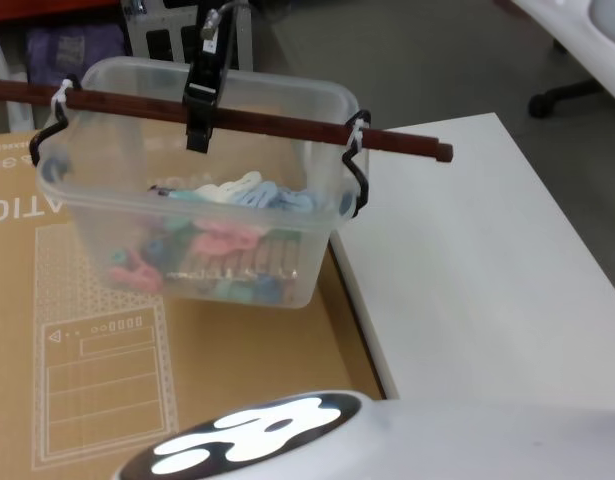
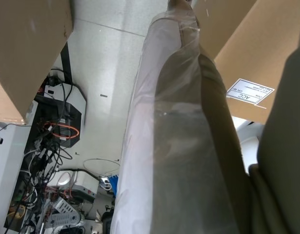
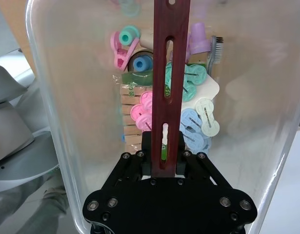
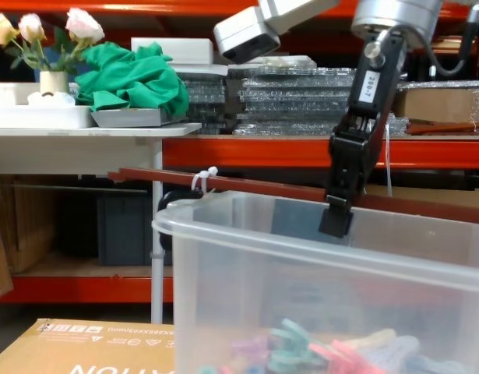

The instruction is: Use one hand to grasp the basket and place it at the designated location.

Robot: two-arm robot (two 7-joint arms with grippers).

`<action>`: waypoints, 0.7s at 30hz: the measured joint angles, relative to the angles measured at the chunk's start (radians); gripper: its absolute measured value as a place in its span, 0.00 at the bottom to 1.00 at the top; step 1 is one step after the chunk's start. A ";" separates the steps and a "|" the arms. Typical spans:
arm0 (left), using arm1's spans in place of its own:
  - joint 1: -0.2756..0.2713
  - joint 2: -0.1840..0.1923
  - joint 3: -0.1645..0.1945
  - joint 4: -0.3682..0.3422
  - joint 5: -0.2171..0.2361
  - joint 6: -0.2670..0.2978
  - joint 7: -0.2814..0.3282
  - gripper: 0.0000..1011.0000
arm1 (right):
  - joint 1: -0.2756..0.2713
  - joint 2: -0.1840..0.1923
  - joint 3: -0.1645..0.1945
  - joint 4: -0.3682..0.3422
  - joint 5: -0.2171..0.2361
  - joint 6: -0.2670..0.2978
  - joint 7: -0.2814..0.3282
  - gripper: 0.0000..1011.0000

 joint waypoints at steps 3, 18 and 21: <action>0.000 0.000 0.000 0.000 0.000 0.000 0.000 0.00 | 0.001 -0.011 -0.008 0.003 0.009 -0.008 0.001 0.24; 0.000 0.000 0.000 0.000 0.000 0.000 0.000 0.00 | -0.010 -0.089 -0.053 0.060 0.071 -0.088 0.020 0.24; 0.000 0.000 0.000 0.000 0.000 0.000 0.000 0.00 | -0.013 -0.097 -0.063 0.075 0.076 -0.105 0.024 0.24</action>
